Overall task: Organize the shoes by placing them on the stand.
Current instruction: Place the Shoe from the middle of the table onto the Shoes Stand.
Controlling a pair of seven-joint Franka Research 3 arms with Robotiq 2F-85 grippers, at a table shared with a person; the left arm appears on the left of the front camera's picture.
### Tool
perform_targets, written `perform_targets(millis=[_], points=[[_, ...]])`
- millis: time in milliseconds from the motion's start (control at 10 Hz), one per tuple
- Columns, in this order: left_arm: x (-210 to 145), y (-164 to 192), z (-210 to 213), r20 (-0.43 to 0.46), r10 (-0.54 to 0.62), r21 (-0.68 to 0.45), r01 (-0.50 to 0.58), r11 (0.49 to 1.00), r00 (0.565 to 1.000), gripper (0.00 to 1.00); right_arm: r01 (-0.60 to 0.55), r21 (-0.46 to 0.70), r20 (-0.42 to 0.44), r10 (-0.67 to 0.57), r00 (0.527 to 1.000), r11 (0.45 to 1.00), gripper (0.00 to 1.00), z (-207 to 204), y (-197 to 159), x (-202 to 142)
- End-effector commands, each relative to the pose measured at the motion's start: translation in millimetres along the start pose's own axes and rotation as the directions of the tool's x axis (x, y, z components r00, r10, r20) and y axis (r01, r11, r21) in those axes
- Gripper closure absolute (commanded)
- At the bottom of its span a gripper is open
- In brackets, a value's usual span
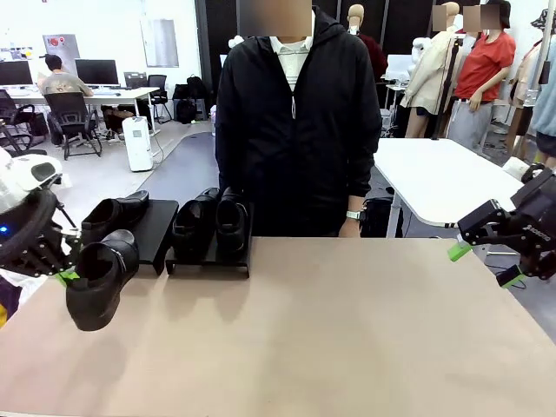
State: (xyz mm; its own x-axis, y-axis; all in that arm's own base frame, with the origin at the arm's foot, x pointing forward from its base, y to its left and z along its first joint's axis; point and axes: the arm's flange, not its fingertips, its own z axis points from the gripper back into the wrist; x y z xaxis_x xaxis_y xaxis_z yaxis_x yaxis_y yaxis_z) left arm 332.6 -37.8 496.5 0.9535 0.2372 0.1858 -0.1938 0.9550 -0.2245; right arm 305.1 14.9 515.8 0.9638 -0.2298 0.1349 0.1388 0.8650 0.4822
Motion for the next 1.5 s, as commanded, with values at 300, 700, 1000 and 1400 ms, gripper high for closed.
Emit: perform_targets(millis=[300,700,1000,1400], points=[[-3.8,-10.6,-2.0,0.003,-0.027,0.022,0.027,0.999,1.000,1.00,-0.016,0.028,-0.004,0.016,1.000,0.999,0.00,1.0,-0.8,1.1],[148.1,-12.6,-26.1,0.087,-0.065,-0.111,0.075,0.991,0.994,1.00,-0.016,0.028,-0.004,0.016,1.000,0.999,0.00,1.0,-0.8,1.1],[219.0,-15.6,-61.2,0.173,-0.038,-0.115,0.059,0.992,0.984,1.00,-0.016,0.028,-0.004,0.016,1.000,0.999,0.00,1.0,-0.8,1.1],[260.7,-20.5,-89.2,0.235,-0.088,-0.127,0.121,0.985,0.968,1.00,-0.016,0.028,-0.004,0.016,1.000,0.999,0.00,1.0,-0.8,1.1]])
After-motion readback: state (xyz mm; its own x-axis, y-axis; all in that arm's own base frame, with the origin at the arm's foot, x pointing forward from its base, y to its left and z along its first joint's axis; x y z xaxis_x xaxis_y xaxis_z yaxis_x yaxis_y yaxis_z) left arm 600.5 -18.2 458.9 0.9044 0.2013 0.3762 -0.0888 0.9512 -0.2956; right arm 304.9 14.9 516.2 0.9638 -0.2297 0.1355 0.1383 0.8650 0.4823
